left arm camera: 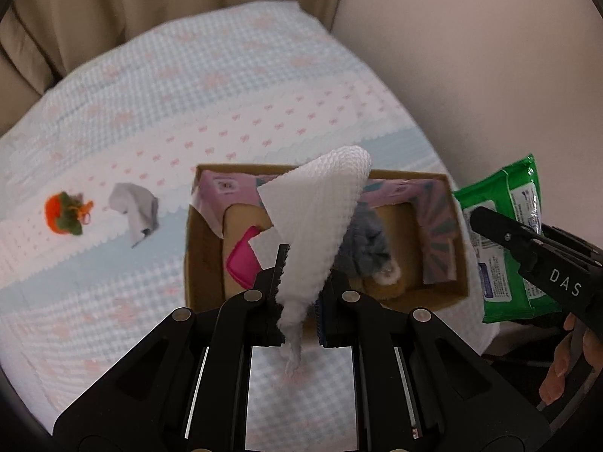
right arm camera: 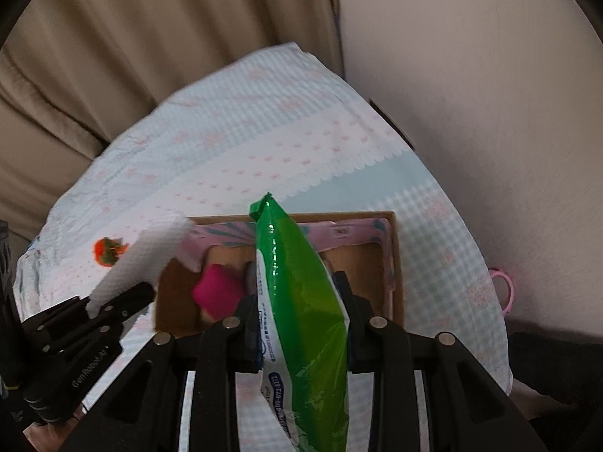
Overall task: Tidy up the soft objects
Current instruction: 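Carry the white cloth and green wipes pack over the cardboard box, then open both tools to drop the cloth and wipes into the box, then lift both tools out and move toward the orange pompom and gray cloth, then grasp the orange pompom with the left tool while the right tool grasps the gray cloth, then carry the orange pompom and gray cloth over the cardboard box, then open both tools to drop the pompom and gray cloth into the box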
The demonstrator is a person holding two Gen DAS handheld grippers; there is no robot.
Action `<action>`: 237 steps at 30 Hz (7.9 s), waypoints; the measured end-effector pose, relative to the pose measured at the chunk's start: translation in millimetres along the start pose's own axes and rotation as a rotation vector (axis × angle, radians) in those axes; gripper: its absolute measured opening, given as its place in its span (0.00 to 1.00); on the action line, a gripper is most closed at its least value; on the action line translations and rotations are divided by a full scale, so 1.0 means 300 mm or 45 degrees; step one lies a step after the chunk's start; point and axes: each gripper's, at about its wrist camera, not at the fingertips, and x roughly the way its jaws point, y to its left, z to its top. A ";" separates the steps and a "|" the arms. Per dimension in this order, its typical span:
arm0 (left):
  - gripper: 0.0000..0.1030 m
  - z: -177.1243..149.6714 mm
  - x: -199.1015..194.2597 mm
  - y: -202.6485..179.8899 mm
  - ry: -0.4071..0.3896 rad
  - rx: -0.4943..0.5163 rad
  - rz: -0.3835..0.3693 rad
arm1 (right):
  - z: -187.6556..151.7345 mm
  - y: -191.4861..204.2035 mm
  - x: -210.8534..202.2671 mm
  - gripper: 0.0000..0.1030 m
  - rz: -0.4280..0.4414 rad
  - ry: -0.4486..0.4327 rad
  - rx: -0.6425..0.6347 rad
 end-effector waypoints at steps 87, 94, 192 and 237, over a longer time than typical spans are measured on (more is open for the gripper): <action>1.00 -0.259 -0.815 1.138 -0.556 0.109 0.144 | -0.319 1.140 -0.442 1.00 -0.070 -0.591 -0.083; 1.00 -0.190 -0.466 1.300 -0.472 0.051 0.114 | -0.242 1.215 -0.101 1.00 -0.015 -0.539 -0.118; 0.40 -0.071 -0.153 0.068 -0.233 0.079 -0.013 | -0.068 0.122 -0.119 0.11 -0.081 -0.204 -0.058; 1.00 -0.105 -0.294 0.050 -0.146 0.126 0.019 | -0.018 0.042 -0.162 1.00 0.121 -0.082 0.128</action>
